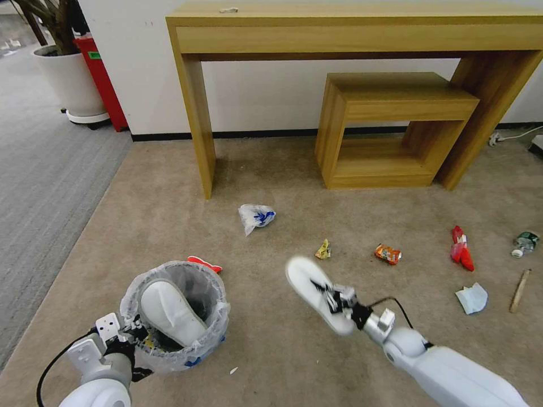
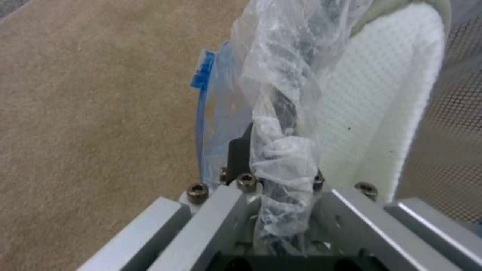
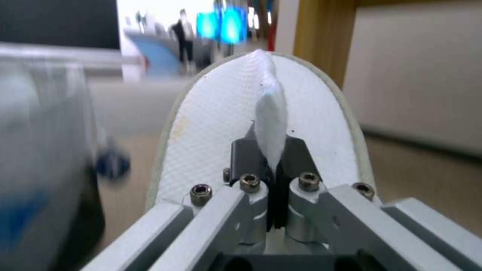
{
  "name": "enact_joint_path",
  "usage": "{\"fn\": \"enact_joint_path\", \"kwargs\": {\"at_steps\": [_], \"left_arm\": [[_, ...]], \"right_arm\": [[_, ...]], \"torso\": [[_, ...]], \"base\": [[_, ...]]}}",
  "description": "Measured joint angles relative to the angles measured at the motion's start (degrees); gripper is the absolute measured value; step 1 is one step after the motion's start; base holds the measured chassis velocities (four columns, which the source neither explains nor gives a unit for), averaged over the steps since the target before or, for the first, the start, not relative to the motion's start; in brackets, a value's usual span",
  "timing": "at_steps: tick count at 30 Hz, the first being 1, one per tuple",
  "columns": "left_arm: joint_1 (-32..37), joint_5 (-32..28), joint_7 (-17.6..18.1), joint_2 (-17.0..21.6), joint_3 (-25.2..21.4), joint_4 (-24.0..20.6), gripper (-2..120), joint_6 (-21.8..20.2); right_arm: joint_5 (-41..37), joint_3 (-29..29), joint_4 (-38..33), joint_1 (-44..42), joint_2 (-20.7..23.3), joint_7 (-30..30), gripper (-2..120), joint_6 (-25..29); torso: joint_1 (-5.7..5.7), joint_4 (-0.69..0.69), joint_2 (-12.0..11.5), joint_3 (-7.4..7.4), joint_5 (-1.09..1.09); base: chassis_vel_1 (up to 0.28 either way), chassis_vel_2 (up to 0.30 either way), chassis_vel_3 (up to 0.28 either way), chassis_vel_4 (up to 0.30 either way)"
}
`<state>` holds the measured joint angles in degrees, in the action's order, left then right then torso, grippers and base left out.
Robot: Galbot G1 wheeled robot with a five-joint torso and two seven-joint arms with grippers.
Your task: Pick up the trash bin and place the garbage on the floor into it.
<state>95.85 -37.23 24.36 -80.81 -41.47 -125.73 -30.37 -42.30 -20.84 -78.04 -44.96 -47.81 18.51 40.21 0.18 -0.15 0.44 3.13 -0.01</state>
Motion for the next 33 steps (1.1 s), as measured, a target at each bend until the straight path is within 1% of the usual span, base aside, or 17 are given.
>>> {"fn": "enact_joint_path", "kwargs": {"at_steps": [1,2,5,6,10,11,13,14,16,17,20,21,23,24,28,31,33], "left_arm": [[0.16,0.03,-0.03,0.00,0.08,-0.30,0,-0.04],[0.16,0.03,-0.03,0.00,0.08,-0.30,0,-0.04],[0.71,0.16,-0.03,0.00,0.08,-1.14,0,-0.15],[0.71,0.16,-0.03,0.00,0.08,-1.14,0,-0.15],[1.56,0.20,-0.08,0.16,0.03,-2.20,0,-0.22],[1.56,0.20,-0.08,0.16,0.03,-2.20,0,-0.22],[1.86,0.24,-0.09,0.15,0.07,-2.68,0,-0.31],[1.86,0.24,-0.09,0.15,0.07,-2.68,0,-0.31],[2.13,0.45,-0.12,-0.11,0.19,-3.00,0,-0.38],[2.13,0.45,-0.12,-0.11,0.19,-3.00,0,-0.38],[2.56,0.74,-0.18,-0.45,0.19,-3.56,0,-0.38],[2.56,0.74,-0.18,-0.45,0.19,-3.56,0,-0.38],[2.69,0.81,-0.17,-0.61,0.14,-3.92,0,-0.41],[2.69,0.81,-0.17,-0.61,0.14,-3.92,0,-0.41],[3.06,0.83,-0.19,-0.94,0.12,-4.85,0,-0.60],[3.20,0.84,-0.19,-1.00,0.11,-5.06,0,-0.62],[3.62,0.87,-0.19,-1.12,0.11,-5.58,0,-0.65]], "right_arm": [[-0.58,-0.01,-2.64,1.14,0.35,-0.55,0,-0.24],[-0.58,-0.01,-2.64,1.14,0.35,-0.55,0,-0.24],[-2.01,-1.37,-9.84,5.38,1.09,-2.41,0,-1.07],[-2.01,-1.37,-9.84,5.38,1.09,-2.41,0,-1.07],[-2.16,-3.47,-16.40,9.45,1.03,-3.75,0,-2.01],[-2.16,-3.47,-16.40,9.45,1.03,-3.75,0,-2.01],[-2.08,-5.17,-19.27,11.64,0.34,-4.03,0,-2.53],[-2.08,-5.17,-19.27,11.64,0.34,-4.03,0,-2.53],[-1.64,-8.11,-21.95,14.34,-1.07,-4.35,0,-2.95],[-1.64,-8.11,-21.95,14.34,-1.07,-4.35,0,-2.95],[-1.18,-12.56,-23.61,17.74,-2.67,-4.57,0,-3.04],[-1.18,-12.56,-23.61,17.74,-2.67,-4.57,0,-3.04],[-1.10,-15.43,-23.62,19.94,-3.75,-4.68,0,-3.00],[-1.10,-15.43,-23.62,19.94,-3.75,-4.68,0,-3.00],[-0.70,-21.15,-22.13,24.01,-6.61,-4.94,0,-2.59],[-0.50,-22.36,-21.28,24.83,-7.50,-5.08,0,-2.42],[0.14,-25.06,-18.86,26.52,-10.06,-5.34,0,-1.96]], "torso": [[0.00,0.01,0.00,0.00,0.01],[0.00,0.01,0.00,0.00,0.01],[0.00,0.01,0.00,0.00,0.00],[0.00,0.01,0.00,0.00,0.00],[0.00,0.01,0.00,0.00,0.00],[0.00,0.01,0.00,0.00,0.00],[0.00,0.00,0.00,0.00,0.00],[0.00,0.00,0.00,0.00,0.00],[0.00,0.01,0.00,0.00,0.00],[0.00,0.01,0.00,0.00,0.00],[0.00,0.01,0.00,0.00,0.01],[0.00,0.01,0.00,0.00,0.01],[0.00,0.00,0.00,0.00,0.00],[0.00,0.00,0.00,0.00,0.00],[0.00,0.00,0.00,0.00,0.00],[0.00,0.00,0.00,0.00,0.00],[0.00,0.00,0.00,0.00,0.00]], "base": [[0.000,0.000,0.000,0.000],[0.000,0.000,0.000,0.000],[0.000,0.000,0.000,0.000],[0.000,0.000,0.000,0.000],[0.000,0.000,0.000,0.000],[0.000,0.000,0.000,0.000],[0.000,0.000,0.000,0.000],[0.000,0.000,0.000,0.000],[0.000,0.000,0.000,0.000],[0.000,0.000,0.000,0.000],[0.000,0.000,0.000,0.000],[0.000,0.000,0.000,0.000],[0.000,0.000,0.000,0.000],[0.000,0.000,0.000,0.000],[0.000,0.000,0.000,0.000],[0.000,0.000,0.000,0.000],[0.000,0.000,0.000,0.000]]}}
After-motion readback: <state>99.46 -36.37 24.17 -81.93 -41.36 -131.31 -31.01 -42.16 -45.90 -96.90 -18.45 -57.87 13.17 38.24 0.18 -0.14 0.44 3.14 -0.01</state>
